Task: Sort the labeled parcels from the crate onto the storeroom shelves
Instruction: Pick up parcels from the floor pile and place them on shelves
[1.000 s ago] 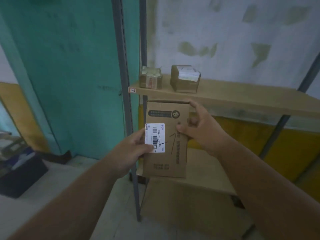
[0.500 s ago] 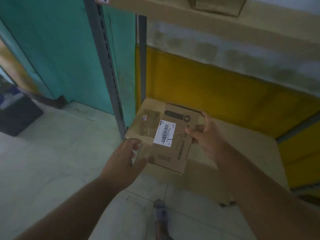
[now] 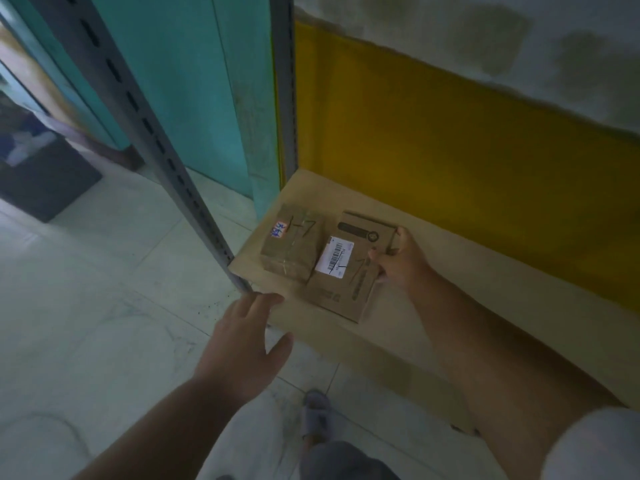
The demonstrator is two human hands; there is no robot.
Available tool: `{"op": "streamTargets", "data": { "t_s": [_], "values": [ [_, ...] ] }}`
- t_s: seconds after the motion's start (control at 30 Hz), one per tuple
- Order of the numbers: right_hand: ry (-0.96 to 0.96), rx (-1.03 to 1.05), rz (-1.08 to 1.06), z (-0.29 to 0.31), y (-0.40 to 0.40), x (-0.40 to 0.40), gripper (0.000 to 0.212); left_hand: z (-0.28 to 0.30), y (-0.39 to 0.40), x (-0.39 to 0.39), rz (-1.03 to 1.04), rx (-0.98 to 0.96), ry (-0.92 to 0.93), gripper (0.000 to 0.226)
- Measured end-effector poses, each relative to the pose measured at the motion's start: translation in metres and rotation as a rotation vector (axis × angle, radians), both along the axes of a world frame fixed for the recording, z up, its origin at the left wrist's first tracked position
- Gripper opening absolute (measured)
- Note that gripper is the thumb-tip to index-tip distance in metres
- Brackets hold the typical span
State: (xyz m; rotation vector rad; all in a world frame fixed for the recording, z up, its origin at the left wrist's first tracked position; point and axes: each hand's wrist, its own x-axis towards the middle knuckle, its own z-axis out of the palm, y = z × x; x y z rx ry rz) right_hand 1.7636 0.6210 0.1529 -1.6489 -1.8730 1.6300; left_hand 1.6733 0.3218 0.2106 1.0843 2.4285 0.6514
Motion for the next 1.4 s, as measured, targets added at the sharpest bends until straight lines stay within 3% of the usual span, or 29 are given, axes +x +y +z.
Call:
{"op": "streamTargets", "data": {
  "t_s": [0.1, 0.2, 0.53, 0.67, 1.0, 1.2, 1.4],
  "values": [
    [-0.225, 0.308, 0.101, -0.008, -0.005, -0.006, 0.059, -0.013, 0.002, 0.002, 0.01, 0.005, -0.01, 0.056],
    [-0.46, 0.555, 0.22, 0.003, -0.017, -0.005, 0.053, -0.016, 0.001, 0.001, 0.018, 0.011, -0.018, 0.056],
    [0.038, 1.006, 0.532, 0.113, -0.171, -0.004, 0.037, 0.041, -0.073, -0.033, 0.042, 0.01, 0.035, 0.052],
    [0.128, 1.075, 0.616, 0.145, -0.246, -0.055, 0.036, 0.053, -0.143, -0.08, 0.117, 0.024, 0.074, 0.052],
    [0.384, 1.047, 0.876, 0.195, -0.444, -0.27, 0.04, 0.084, -0.368, -0.236, 0.375, -0.024, 0.191, 0.05],
    [0.362, 1.074, 0.955, 0.201, -0.478, -0.388, 0.04, 0.083, -0.406, -0.332, 0.483, -0.042, 0.155, 0.05],
    [0.422, 1.058, 1.003, 0.198, -0.49, -0.556, 0.043, 0.078, -0.428, -0.471, 0.6, -0.063, 0.175, 0.05]
  ]
}}
